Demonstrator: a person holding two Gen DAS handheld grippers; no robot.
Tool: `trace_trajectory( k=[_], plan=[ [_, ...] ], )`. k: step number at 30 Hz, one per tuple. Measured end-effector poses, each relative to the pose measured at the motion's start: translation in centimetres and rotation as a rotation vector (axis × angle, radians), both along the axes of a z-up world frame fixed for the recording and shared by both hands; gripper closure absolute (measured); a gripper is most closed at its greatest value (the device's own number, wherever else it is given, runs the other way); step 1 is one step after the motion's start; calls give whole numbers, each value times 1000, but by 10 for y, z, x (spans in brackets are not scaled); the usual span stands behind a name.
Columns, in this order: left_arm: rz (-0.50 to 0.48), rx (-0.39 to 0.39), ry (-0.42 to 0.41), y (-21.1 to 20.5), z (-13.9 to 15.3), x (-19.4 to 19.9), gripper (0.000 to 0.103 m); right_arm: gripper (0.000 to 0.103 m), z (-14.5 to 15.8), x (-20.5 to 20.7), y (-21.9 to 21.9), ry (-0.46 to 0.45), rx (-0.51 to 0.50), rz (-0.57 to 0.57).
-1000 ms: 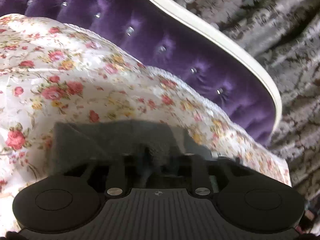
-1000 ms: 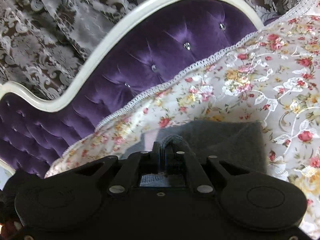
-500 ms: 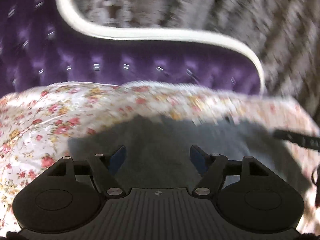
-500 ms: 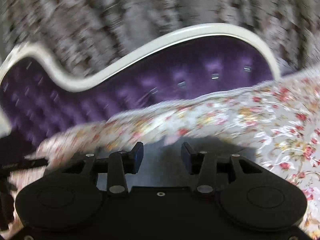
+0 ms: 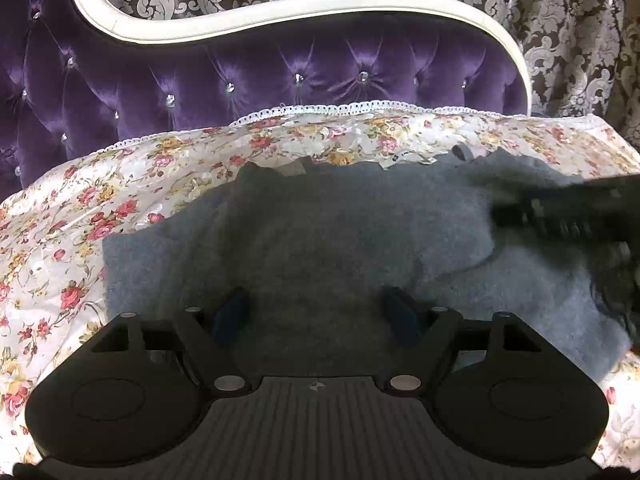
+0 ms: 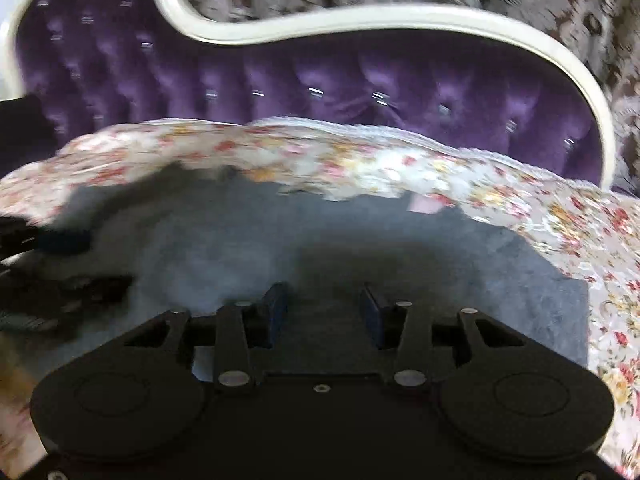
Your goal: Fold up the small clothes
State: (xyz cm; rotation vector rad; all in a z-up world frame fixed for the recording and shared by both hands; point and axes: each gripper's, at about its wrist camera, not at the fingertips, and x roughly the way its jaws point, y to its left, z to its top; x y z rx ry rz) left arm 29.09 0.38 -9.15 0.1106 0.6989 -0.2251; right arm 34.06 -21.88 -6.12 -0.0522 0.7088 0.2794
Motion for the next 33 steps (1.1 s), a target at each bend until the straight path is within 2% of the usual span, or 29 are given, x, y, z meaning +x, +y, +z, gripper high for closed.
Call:
trace_trajectory(
  k=[5,9,11,16,19,22,24,30,33],
  plan=[
    [-3,-17,6,2,-1,3,26,52,-4,29,-23,39,19,-117],
    [-3,-24,14,2,-1,4,25,52,0,32,-34,47,53,-145],
    [0,-21,12,1,-1,3,25,48,8,16,-37,2,68,-142],
    [10,-19,5,0,-2,3,25,47,23,-45,-39,-91,53,-94],
    [16,-13,6,-1,-1,3,25,47,12,-82,-37,-100,-15,-79],
    [23,-1,8,-3,-1,4,24,46,-5,-109,-36,-58,-68,-86],
    [25,5,7,-4,0,4,24,43,-6,-125,-42,-85,-10,-121],
    [9,-11,46,-1,9,10,27,41,-8,-134,-55,-66,82,-166],
    [36,-81,88,0,23,15,28,41,-8,-133,-56,-65,90,-166]
  ],
)
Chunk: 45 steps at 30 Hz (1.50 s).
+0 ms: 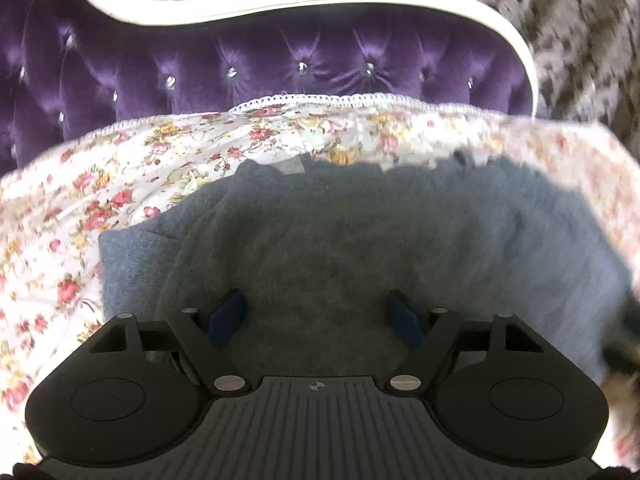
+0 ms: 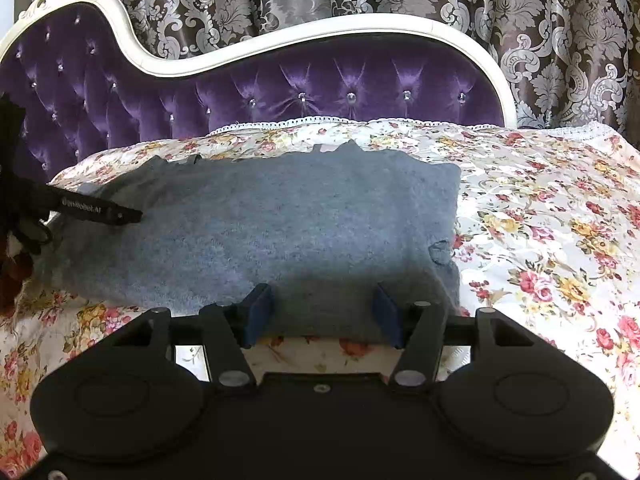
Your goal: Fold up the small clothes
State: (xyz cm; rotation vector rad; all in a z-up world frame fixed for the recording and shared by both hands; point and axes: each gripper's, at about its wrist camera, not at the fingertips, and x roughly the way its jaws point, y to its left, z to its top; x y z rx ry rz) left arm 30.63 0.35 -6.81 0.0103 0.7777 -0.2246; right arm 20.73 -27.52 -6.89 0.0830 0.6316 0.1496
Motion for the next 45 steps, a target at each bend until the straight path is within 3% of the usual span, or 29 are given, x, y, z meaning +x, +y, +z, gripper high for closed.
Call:
trace_trajectory(
  k=[3,6,10,13,20,24,30,37,45],
  plan=[
    [15,-85,1,-8,13,5,28,40,-1,-1,0,0,7,2],
    [2,-43,-7,-29,14,15,28,39,-2,-3,-1,-1,20,7],
    [19,1,31,-47,-6,27,27,33,-1,-3,-5,5,55,30],
    [13,46,3,-54,-12,25,25,33,7,-5,-15,-7,126,66],
    [3,25,23,-50,-13,27,23,26,28,3,-58,-69,265,10],
    [9,33,21,-53,-13,26,22,21,20,28,-85,-3,336,-44],
    [13,40,15,-54,-14,27,21,14,-9,57,-106,148,482,-10],
    [20,45,17,-55,-15,28,21,12,-19,81,-110,156,644,54],
    [22,45,16,-54,-16,29,20,12,-18,110,-100,192,652,115]
  ],
)
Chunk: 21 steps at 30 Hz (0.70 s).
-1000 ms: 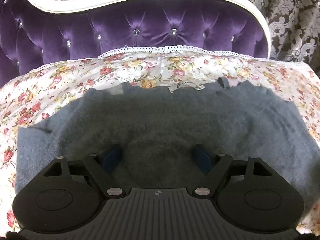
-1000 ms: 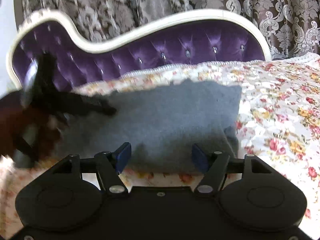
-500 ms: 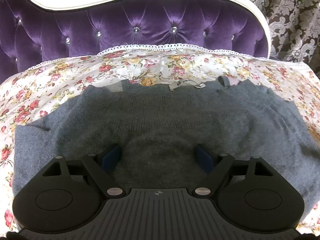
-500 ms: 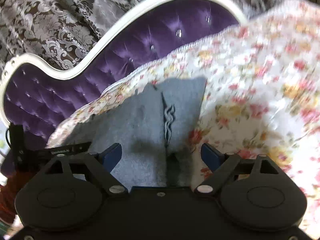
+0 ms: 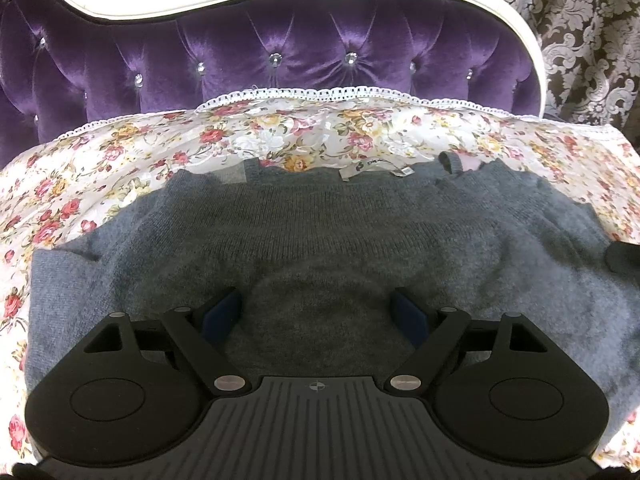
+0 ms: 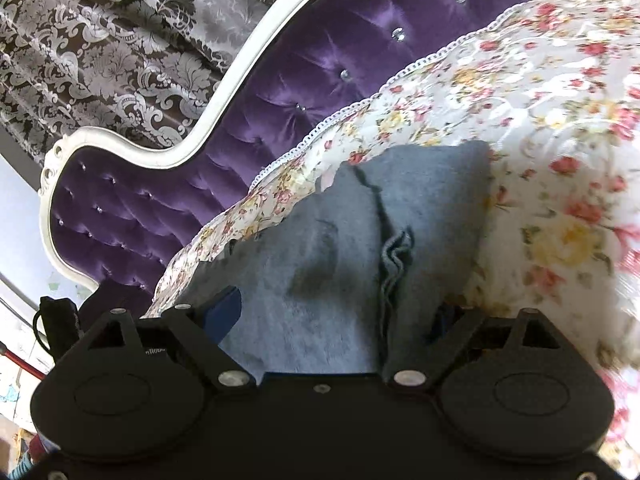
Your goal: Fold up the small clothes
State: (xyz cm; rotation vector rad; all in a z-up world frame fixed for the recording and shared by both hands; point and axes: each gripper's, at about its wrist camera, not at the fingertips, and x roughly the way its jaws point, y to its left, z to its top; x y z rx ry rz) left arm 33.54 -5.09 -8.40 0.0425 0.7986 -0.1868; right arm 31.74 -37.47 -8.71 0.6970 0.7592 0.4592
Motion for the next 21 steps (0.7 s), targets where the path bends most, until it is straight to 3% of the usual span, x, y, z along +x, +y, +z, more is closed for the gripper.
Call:
trace_trajectory(
  k=[9,13,16,19,21],
  plan=[
    [-11,-14,-18,3,1,-3,21,14,2,8,9,14,-37,11],
    [-27,-99,3,20,11,-8,25,28,5,11,7,53,-66,4],
    [22,-160,10,40,21,-21,25,39,8,14,6,84,-97,-8],
    [72,-140,-14,61,30,-41,25,55,10,13,9,100,-169,-26],
    [108,-74,-15,72,30,-50,25,59,11,12,12,103,-217,-36]
  ],
)
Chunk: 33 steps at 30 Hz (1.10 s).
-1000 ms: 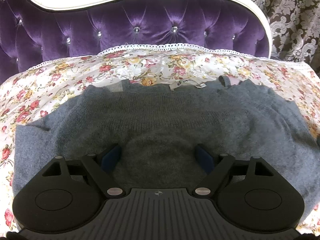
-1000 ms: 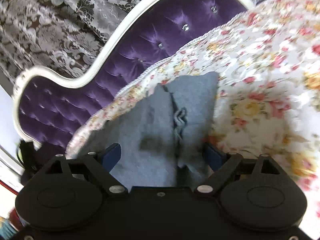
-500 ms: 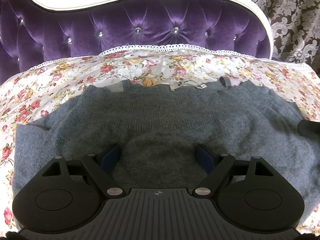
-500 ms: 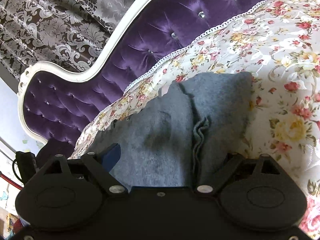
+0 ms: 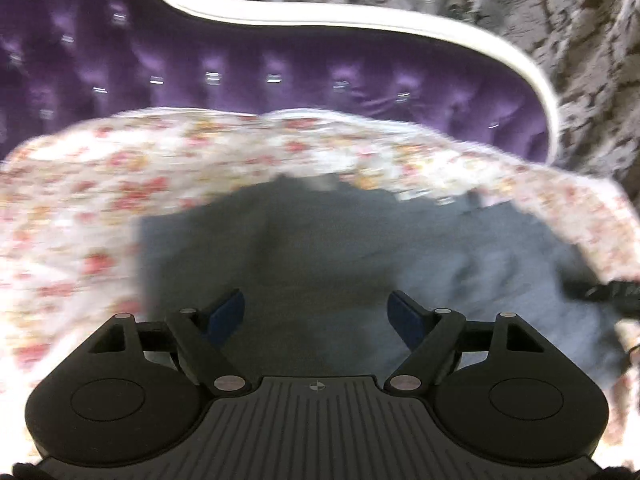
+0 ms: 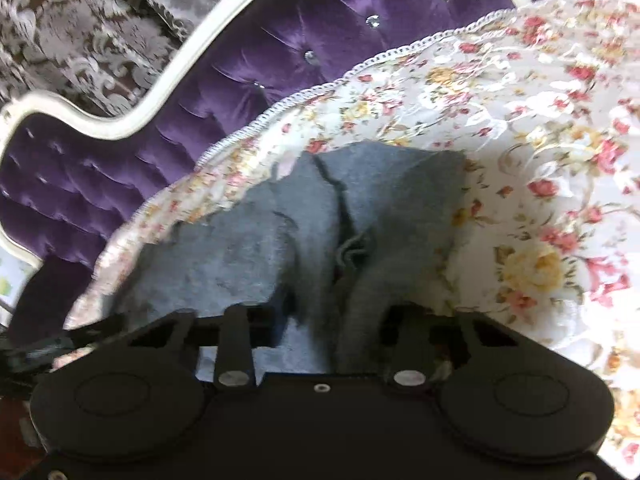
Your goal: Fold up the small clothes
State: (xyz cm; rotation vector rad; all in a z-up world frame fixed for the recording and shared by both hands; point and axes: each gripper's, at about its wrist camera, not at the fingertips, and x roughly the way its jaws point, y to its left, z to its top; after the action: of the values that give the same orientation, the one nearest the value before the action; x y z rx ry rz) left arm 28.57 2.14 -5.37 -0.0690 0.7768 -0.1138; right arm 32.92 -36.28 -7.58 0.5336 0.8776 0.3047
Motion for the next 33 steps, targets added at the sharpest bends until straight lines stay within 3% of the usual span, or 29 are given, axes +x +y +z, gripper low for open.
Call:
trace_trajectory(
  k=[3,5,14,17,22,29,32,33],
  plan=[
    [43,108,61,8,-8,-1,25,60,1,0,3,9,-23,-21],
    [38,136,76,9,-14,-1,25,60,3,1,8,11,-53,-27],
    [71,77,60,10,-20,-2,19,60,7,3,16,32,-107,-43],
    [39,68,54,13,-16,-12,20,60,7,4,17,31,-111,-42],
    [79,-3,50,41,-3,-22,20,60,8,4,18,37,-116,-46],
    [139,0,46,71,-1,-17,20,61,12,7,29,47,-198,-33],
    [150,-3,34,79,4,-14,20,67,15,9,33,57,-227,-46],
    [154,-13,31,83,7,-14,20,74,17,9,35,56,-236,-49]
  ],
)
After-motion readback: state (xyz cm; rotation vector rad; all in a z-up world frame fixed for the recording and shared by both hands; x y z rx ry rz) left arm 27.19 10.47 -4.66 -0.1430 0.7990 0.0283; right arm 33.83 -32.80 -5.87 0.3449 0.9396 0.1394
